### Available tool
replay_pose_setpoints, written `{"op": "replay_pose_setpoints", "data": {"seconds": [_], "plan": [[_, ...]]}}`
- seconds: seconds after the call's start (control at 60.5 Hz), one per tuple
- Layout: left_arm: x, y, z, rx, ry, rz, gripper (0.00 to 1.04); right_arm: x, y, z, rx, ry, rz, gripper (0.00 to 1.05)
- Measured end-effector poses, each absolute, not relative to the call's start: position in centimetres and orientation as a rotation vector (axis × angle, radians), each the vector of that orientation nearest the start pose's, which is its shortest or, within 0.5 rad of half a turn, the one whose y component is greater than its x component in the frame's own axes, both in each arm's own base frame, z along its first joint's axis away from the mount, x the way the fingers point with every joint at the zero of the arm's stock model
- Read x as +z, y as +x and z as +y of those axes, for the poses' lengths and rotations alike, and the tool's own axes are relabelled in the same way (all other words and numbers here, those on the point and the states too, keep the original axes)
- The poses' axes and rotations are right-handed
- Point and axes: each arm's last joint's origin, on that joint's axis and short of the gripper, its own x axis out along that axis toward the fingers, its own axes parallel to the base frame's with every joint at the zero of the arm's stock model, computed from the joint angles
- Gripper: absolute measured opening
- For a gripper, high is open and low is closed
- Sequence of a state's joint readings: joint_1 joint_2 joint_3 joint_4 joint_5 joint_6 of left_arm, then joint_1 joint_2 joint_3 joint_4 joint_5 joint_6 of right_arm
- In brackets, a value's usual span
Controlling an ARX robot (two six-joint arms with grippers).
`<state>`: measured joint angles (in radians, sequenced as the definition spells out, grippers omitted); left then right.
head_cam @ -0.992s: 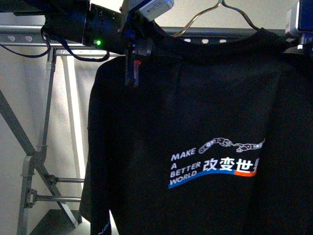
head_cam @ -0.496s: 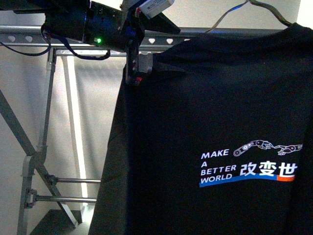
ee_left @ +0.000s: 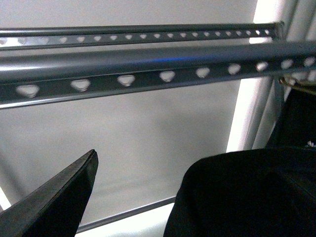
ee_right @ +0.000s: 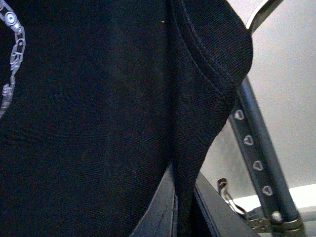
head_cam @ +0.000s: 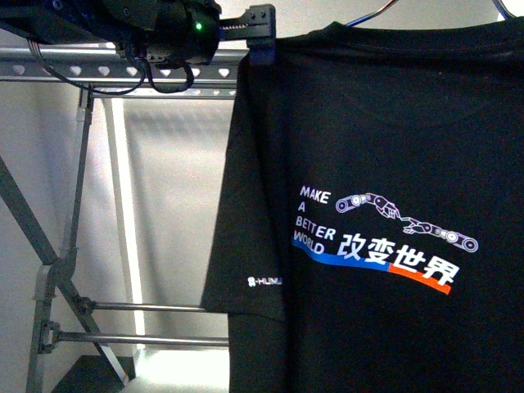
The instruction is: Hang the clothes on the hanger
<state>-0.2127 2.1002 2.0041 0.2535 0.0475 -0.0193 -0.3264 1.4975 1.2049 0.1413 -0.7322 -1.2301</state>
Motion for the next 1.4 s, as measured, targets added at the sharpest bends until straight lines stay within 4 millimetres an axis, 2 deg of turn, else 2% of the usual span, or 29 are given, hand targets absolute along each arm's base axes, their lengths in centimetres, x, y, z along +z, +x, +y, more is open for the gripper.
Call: {"op": "replay_pose_setpoints", "data": {"seconds": [0.149,0.231,0.314,0.463,0.545,0.595,0.661,0.727,0.76,0.843,0.975,1.058,1.107,1.157,1.256,1.405], "plan": [[38.9,48.1,-10.5,-0.282,-0.116,-0.194,0.98,32.9,32.1,-9.1,0.430,-1.038,0.037,0.04],[38.6,47.0,-10.2,-0.263,-0.071,-0.056,0.90,32.5,31.8,-9.2,0.406,-0.993,0.118,0.04],[37.8,43.9,-9.4,-0.246,-0.023,0.016,0.77,31.8,31.5,-9.1,0.405,-0.957,0.174,0.03],[36.5,38.6,-7.9,-0.246,-0.007,-0.029,0.58,31.6,31.5,-8.5,0.390,-0.960,0.217,0.03],[35.0,35.8,-7.0,-0.245,-0.006,-0.053,0.47,31.9,31.6,-7.9,0.376,-0.987,0.249,0.03],[33.7,34.6,-6.0,-0.156,-0.006,-0.053,0.41,31.9,31.8,-7.9,0.308,-1.006,0.341,0.03],[32.3,33.3,-4.0,-0.071,-0.005,-0.054,0.32,31.8,32.3,-8.8,0.210,-1.020,0.456,0.03],[30.4,31.7,-1.8,0.028,-0.005,-0.041,0.21,31.5,33.4,-10.5,0.118,-1.030,0.559,0.03],[29.4,31.0,-1.2,0.051,-0.004,-0.032,0.16,31.3,33.8,-11.0,0.093,-1.035,0.592,0.03],[27.2,29.3,-1.0,0.035,-0.002,-0.007,0.03,30.9,35.8,-12.3,0.048,-1.038,0.659,0.03],[24.5,25.9,-1.4,-0.015,-0.001,0.001,0.04,31.7,39.1,-12.6,0.018,-1.052,0.648,0.03],[23.6,24.6,-0.6,-0.019,-0.001,-0.001,0.04,32.5,40.0,-12.7,-0.029,-1.075,0.632,0.03],[22.6,23.3,-0.1,0.000,-0.001,0.002,0.04,33.8,40.5,-12.7,-0.084,-1.090,0.600,0.03],[21.8,22.2,0.0,0.006,-0.001,0.007,0.04,35.2,40.8,-12.2,-0.137,-1.111,0.556,0.03],[21.0,21.0,0.0,0.002,-0.001,0.012,0.04,36.6,40.6,-10.9,-0.156,-1.130,0.486,0.03],[19.8,19.2,0.0,0.000,-0.001,0.012,0.04,38.2,39.0,-8.8,-0.128,-1.147,0.406,0.03]]}}
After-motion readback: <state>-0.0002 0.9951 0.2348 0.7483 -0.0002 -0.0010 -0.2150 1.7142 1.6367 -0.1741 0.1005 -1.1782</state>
